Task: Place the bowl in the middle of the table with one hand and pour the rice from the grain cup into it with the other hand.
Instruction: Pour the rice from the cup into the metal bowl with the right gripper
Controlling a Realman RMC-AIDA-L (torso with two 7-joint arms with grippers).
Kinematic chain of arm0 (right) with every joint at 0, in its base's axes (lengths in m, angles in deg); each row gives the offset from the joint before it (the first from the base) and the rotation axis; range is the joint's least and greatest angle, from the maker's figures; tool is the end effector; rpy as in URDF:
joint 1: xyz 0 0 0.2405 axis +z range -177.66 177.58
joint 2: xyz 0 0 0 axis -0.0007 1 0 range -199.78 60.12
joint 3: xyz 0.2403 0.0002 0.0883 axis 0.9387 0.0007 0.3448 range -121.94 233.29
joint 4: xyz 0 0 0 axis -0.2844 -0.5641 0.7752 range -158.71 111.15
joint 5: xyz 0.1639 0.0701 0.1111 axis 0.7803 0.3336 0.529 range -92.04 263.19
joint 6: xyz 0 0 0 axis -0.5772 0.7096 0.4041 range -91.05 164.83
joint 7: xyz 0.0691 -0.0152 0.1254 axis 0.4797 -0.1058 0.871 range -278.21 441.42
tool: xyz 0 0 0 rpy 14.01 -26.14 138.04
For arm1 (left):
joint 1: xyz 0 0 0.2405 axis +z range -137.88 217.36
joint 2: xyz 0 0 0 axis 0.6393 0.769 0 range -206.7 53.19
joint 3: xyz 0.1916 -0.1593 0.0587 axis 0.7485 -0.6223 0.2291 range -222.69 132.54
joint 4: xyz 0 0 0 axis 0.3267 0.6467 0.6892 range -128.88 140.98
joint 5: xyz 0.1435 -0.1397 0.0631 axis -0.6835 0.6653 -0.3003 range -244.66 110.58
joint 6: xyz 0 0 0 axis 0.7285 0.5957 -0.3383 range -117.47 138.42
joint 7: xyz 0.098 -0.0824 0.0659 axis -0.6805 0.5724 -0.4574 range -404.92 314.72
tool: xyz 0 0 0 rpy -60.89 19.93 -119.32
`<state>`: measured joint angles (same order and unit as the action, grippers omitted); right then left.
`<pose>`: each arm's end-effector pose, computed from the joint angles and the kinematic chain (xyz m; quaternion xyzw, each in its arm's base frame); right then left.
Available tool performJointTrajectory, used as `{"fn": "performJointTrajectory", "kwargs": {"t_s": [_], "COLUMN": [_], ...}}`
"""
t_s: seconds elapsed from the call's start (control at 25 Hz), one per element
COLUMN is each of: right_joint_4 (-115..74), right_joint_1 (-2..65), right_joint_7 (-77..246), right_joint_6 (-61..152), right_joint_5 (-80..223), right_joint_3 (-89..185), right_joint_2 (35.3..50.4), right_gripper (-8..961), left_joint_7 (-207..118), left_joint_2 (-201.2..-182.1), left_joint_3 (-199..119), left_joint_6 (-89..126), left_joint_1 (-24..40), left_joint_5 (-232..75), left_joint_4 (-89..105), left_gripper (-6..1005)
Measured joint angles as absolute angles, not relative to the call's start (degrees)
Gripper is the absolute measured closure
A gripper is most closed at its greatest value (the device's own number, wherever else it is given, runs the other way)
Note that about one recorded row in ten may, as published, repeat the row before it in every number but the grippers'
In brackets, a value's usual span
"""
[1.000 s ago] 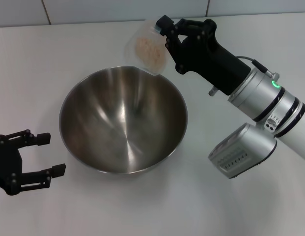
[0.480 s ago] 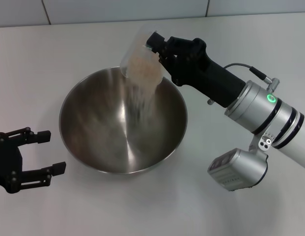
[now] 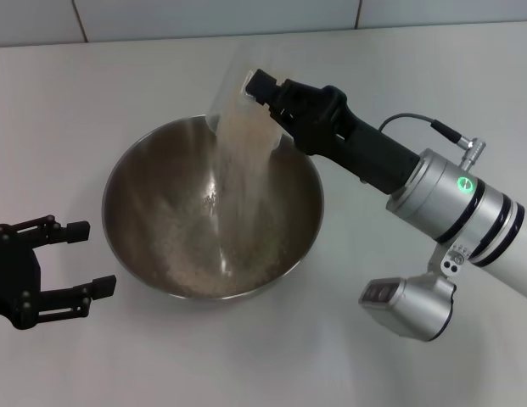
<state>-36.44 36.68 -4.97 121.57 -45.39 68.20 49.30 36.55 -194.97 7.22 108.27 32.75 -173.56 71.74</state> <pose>0.1916 0.3129 -0.0796 -0.5482 -0.6291 0.0523 0.5487 -0.2938 0.2453 0.0540 -0.9568 -0.1666 -0.1804 0.1558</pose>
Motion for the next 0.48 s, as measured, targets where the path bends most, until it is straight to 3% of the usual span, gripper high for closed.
{"fn": "performJointTrajectory", "kwargs": {"t_s": [0.48], "right_joint_4": [-36.7], "right_joint_1": [35.8], "right_joint_7": [-10.5], "right_joint_6": [121.7], "right_joint_5": [-47.6], "right_joint_3": [68.4], "right_joint_2": [49.44], "right_gripper": [932], "left_joint_7": [36.5], "left_joint_2": [-194.97], "left_joint_3": [7.2], "left_joint_6": [108.2], "left_joint_1": [32.6], "left_joint_5": [-173.5], "left_joint_4": [71.7], "left_gripper": [187]}}
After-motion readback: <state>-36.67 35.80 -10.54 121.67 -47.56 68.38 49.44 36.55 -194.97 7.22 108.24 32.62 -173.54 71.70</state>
